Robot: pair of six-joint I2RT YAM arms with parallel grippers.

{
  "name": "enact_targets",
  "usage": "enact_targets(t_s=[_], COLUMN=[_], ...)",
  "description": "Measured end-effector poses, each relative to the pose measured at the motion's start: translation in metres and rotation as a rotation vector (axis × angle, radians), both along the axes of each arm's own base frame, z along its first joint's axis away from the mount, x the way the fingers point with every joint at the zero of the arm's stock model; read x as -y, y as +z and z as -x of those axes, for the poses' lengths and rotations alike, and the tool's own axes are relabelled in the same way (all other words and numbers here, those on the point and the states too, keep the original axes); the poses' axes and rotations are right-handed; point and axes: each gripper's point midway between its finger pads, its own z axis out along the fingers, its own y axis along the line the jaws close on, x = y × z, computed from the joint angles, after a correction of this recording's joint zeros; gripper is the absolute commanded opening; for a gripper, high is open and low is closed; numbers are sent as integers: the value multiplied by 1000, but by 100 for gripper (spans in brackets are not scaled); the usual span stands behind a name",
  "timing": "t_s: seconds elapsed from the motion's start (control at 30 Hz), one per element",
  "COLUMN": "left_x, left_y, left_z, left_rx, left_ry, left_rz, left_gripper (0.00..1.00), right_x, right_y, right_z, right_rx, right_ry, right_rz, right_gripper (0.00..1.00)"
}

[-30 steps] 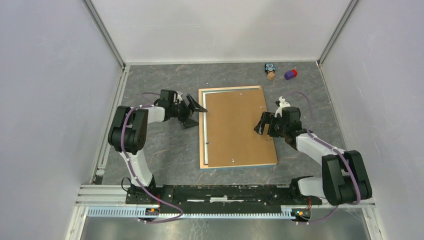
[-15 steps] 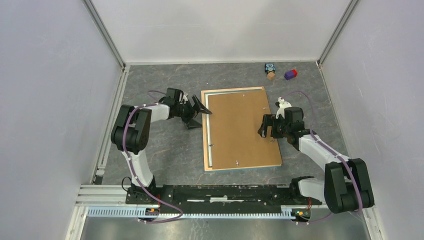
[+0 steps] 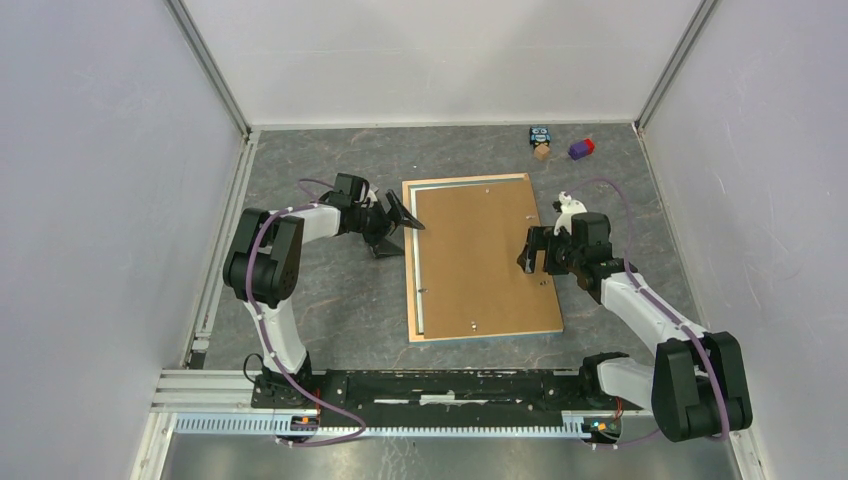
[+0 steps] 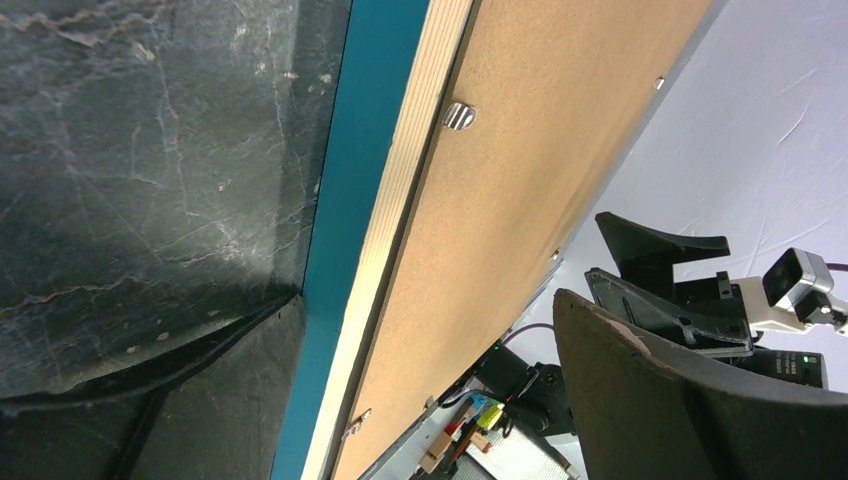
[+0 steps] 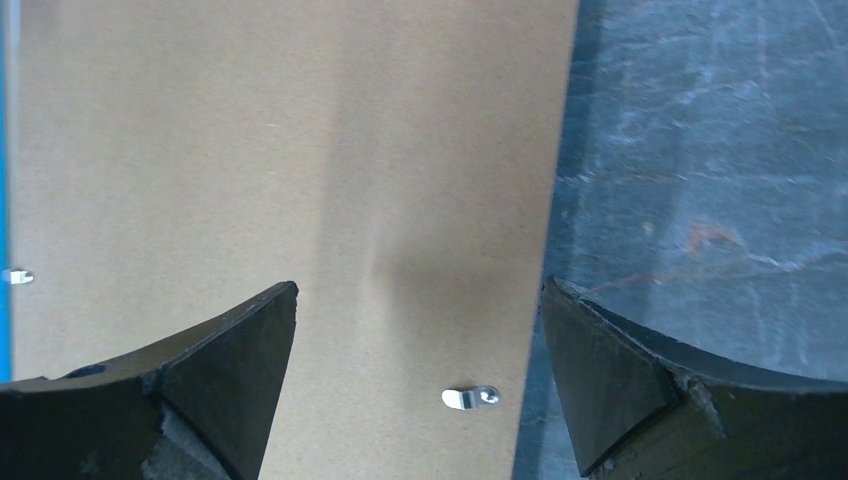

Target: Put the photo into the frame

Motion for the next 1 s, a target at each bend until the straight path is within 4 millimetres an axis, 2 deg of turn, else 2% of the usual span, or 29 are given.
enact_targets(t_s=[0.2, 0.7, 1.0], left_x=[0, 0, 0], left_y=[0, 0, 0], left_z=[0, 0, 0], left_rx=[-5, 0, 0], left_ry=[-4, -12, -13], left_rz=[-3, -7, -7], left_gripper=[100, 100, 100], right_x=[12, 7, 1], right_y=[-10, -20, -18], right_z=[4, 9, 10], right_rx=[-36, -82, -78], right_ry=[-36, -9, 13], right_rz=[61, 44, 19], right_gripper=[96, 95, 94])
